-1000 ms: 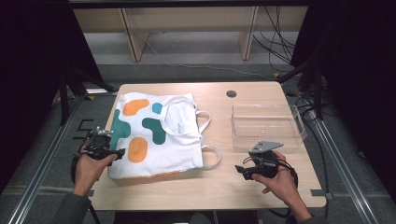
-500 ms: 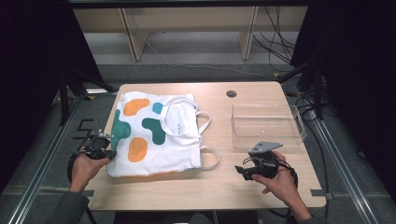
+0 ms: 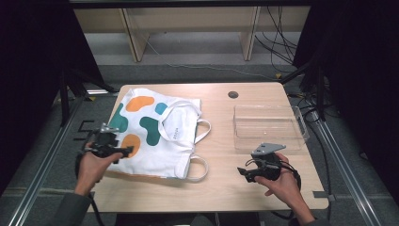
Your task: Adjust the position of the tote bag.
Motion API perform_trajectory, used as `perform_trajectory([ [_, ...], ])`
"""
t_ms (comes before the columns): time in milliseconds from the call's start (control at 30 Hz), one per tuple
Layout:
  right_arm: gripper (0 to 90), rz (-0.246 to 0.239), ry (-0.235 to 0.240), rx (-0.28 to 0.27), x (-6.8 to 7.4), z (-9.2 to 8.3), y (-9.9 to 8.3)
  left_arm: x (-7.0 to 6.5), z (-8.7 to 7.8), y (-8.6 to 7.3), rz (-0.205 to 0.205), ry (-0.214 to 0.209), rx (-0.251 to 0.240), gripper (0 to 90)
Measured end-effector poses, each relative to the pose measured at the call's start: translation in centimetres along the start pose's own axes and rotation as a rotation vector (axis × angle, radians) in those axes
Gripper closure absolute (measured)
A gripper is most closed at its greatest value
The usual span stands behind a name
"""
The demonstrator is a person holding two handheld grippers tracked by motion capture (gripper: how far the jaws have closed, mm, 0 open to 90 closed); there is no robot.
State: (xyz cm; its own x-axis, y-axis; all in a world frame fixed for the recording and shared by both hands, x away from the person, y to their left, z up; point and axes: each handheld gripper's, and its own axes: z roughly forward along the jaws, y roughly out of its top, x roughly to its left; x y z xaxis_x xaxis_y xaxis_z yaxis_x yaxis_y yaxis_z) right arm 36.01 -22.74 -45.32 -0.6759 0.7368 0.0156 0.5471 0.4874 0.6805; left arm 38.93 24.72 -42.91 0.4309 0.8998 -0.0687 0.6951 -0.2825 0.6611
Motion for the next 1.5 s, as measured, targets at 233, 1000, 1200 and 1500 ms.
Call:
perform_trajectory([
  [233, 25.1, -0.01, -0.002, -0.008, 0.2, 0.1, 0.0, -9.3, 1.9, 0.6, 0.095, -0.221, -0.007, 28.7],
  [1000, 25.1, -0.043, 0.019, 0.019, 0.5, 0.2, 0.2, -8.5, 4.6, -1.7, 0.321, -0.151, 0.087, 87.4],
  [1200, 25.1, -0.041, 0.016, 0.009, 0.6, 0.3, 0.1, -8.0, 3.0, -3.1, 0.422, -0.122, 0.128, 87.6],
  [1500, 25.1, -0.039, 0.009, -0.002, 0.6, 0.6, 0.1, -4.6, -1.2, -7.3, 0.446, 0.015, 0.181, 87.3],
])
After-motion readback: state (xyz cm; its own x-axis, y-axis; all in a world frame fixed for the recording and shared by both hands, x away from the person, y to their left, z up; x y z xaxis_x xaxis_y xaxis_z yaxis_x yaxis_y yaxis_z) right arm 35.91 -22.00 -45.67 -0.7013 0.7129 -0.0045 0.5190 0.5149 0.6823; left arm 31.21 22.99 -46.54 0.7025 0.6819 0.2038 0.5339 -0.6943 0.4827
